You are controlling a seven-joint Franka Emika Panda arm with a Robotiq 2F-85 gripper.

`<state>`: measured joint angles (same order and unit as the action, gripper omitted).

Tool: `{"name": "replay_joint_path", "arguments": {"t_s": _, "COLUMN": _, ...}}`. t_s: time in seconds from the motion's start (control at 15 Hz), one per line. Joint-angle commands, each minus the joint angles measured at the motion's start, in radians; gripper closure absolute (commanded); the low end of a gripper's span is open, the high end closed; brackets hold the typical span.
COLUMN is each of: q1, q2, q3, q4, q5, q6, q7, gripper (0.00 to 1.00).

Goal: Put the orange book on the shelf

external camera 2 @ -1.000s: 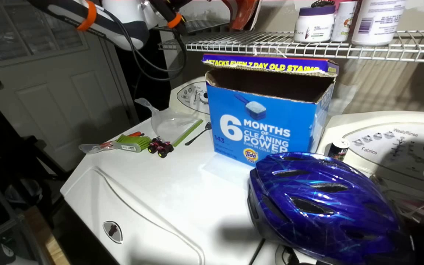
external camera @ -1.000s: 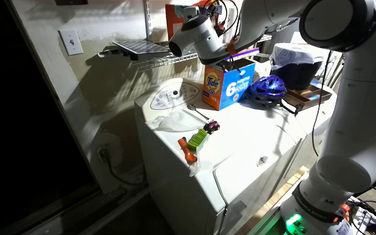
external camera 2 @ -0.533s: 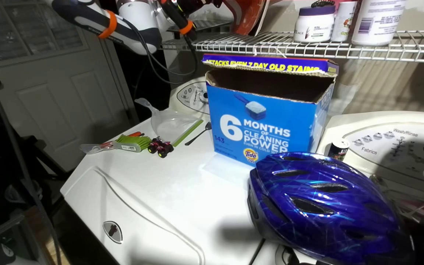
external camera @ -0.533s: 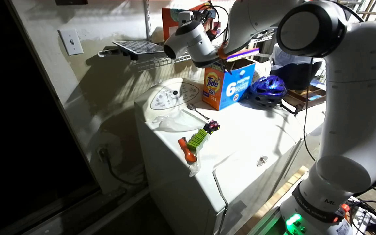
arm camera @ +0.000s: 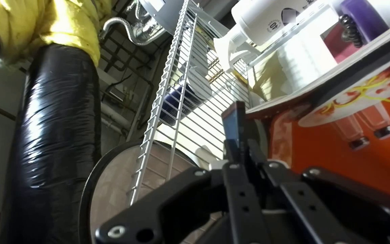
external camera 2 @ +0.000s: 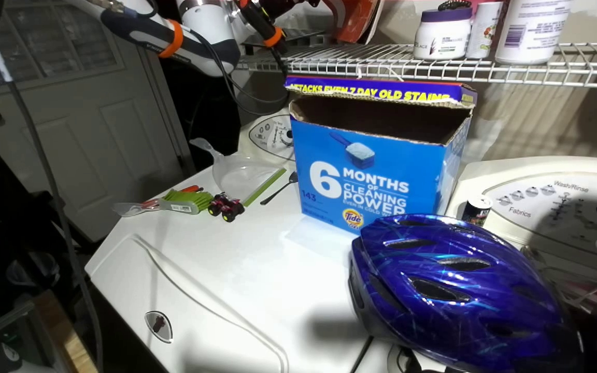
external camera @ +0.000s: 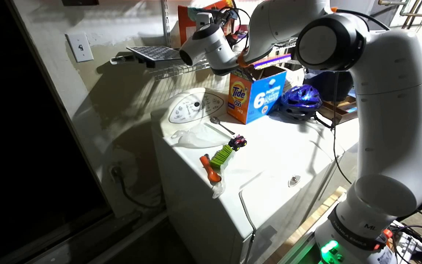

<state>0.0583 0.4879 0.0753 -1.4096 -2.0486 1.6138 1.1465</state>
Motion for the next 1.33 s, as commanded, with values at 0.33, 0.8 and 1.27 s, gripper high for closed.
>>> {"name": "replay_joint_path", "arguments": {"t_s": 0.33, "q1": 0.025, "q2": 0.064, "q3": -0.018, "q4": 0.055, "q5": -0.02, "q6": 0.012, "q7": 0.034, "gripper": 0.98}}
{"name": "replay_joint_path", "arguments": {"t_s": 0.8, "q1": 0.018, "q2": -0.011, "q3": 0.002, "q4": -0.006, "q5": 0.038, "q6": 0.074, "q7": -0.022, "gripper": 0.98}}
{"name": "replay_joint_path", "arguments": {"t_s": 1.27, "q1": 0.017, "q2": -0.083, "q3": 0.014, "q4": -0.088, "q5": 0.12, "q6": 0.157, "q7": -0.095, "gripper": 0.98}}
